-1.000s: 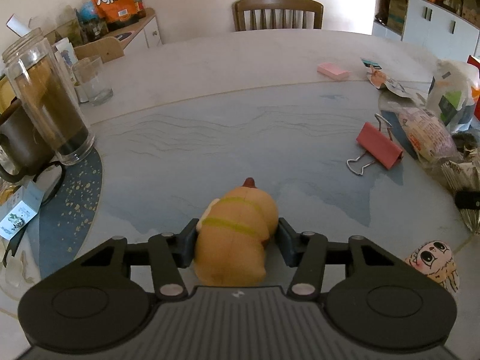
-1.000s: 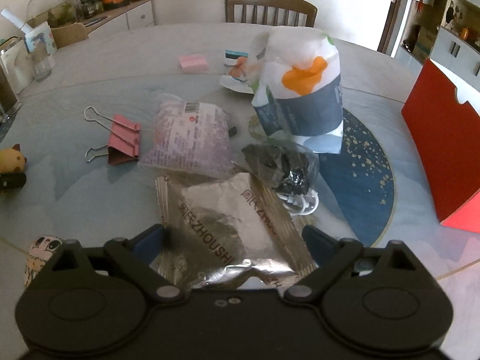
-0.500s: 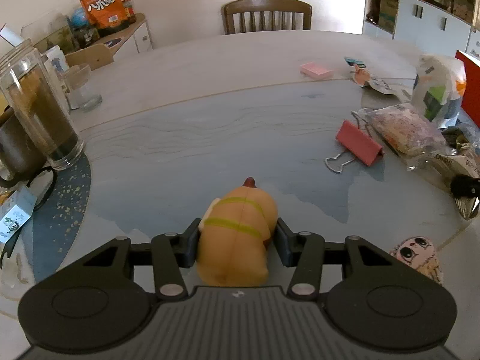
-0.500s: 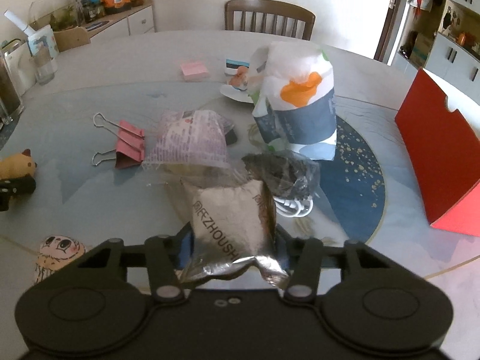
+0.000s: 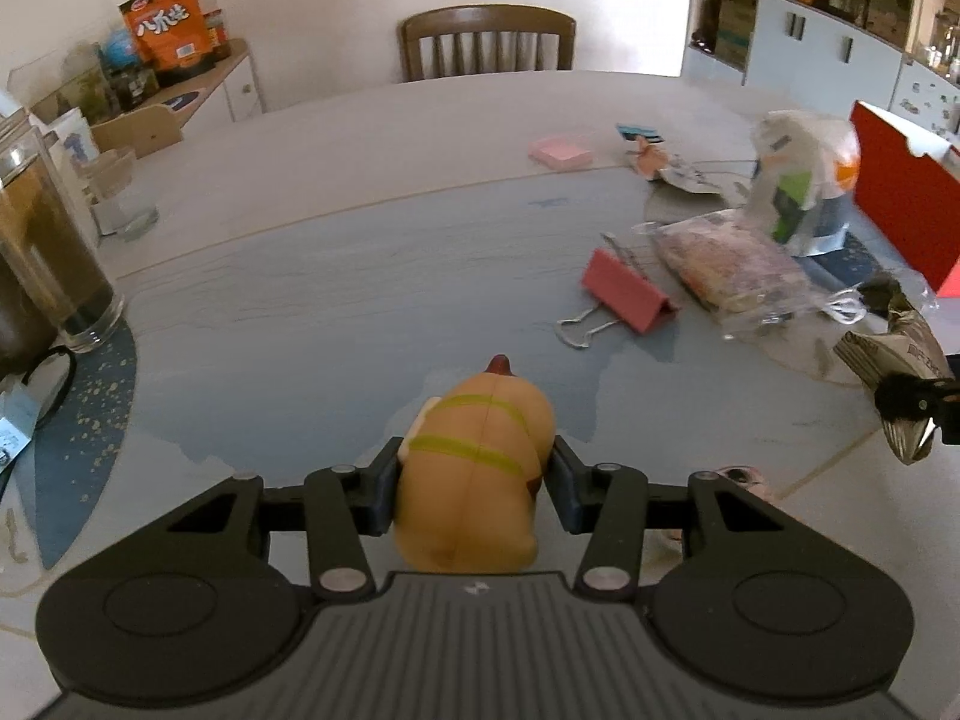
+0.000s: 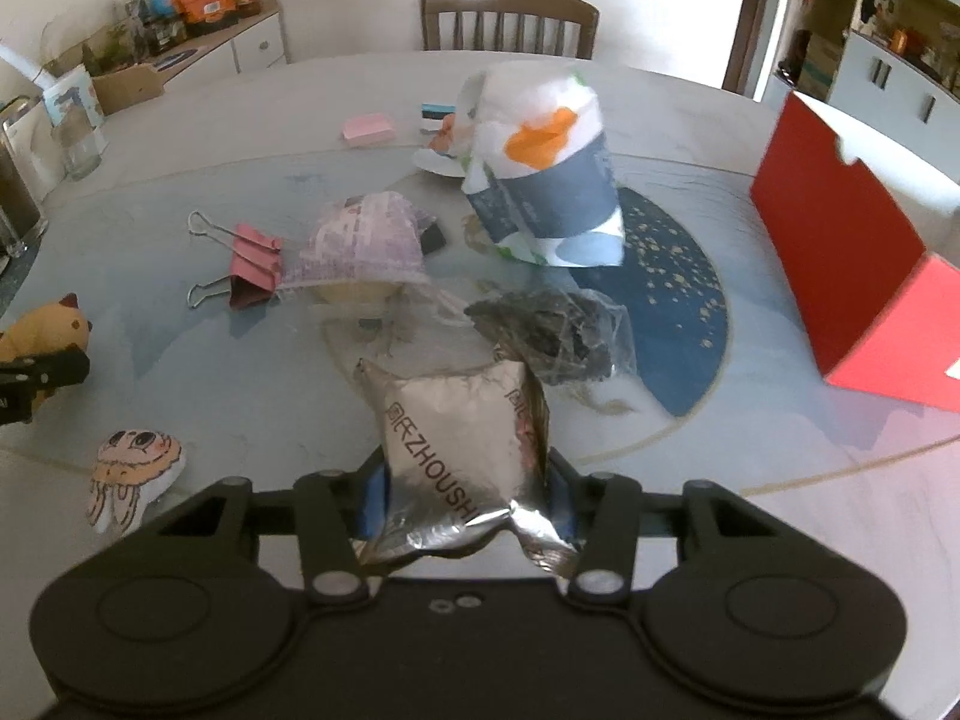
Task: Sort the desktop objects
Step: 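Carry the hamster and foil bag with both tools over the red box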
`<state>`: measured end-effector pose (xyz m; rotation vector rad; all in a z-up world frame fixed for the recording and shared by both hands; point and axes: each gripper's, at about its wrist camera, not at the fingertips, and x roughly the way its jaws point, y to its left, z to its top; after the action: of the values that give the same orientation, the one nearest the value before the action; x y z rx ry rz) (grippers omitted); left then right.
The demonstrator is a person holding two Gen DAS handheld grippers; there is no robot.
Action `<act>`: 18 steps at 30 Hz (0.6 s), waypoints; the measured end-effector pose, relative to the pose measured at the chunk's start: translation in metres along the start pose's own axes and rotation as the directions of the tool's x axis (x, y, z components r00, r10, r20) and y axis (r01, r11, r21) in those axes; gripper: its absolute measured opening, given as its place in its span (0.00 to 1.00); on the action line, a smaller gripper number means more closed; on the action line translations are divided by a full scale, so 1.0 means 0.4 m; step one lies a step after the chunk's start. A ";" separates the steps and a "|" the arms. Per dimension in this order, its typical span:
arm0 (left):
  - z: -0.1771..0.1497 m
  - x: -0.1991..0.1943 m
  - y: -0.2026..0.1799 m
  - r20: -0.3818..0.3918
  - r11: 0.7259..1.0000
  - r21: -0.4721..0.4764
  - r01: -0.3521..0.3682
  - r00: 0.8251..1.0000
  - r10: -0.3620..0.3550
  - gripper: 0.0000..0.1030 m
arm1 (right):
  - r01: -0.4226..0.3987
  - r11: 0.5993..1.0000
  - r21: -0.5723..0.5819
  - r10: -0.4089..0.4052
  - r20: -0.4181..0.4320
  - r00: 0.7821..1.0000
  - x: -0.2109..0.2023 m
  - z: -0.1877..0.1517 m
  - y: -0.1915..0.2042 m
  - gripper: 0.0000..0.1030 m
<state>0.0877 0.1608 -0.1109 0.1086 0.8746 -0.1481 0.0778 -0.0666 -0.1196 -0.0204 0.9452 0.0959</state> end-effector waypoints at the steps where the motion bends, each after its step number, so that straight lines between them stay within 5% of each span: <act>1: 0.002 -0.004 -0.005 0.002 1.000 0.003 0.006 1.000 -0.006 0.46 | -0.001 1.000 0.008 0.001 0.002 1.000 -0.007 -0.002 -0.004 0.48; 18: 0.092 -0.082 -0.171 0.050 0.994 0.053 0.090 0.994 -0.093 0.46 | -0.022 0.999 0.043 0.019 0.080 0.997 -0.126 0.028 -0.088 0.48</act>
<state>0.0829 0.0905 -0.0644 0.1119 0.8241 -0.2582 0.0606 -0.1047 -0.0732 0.0335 0.8679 0.0944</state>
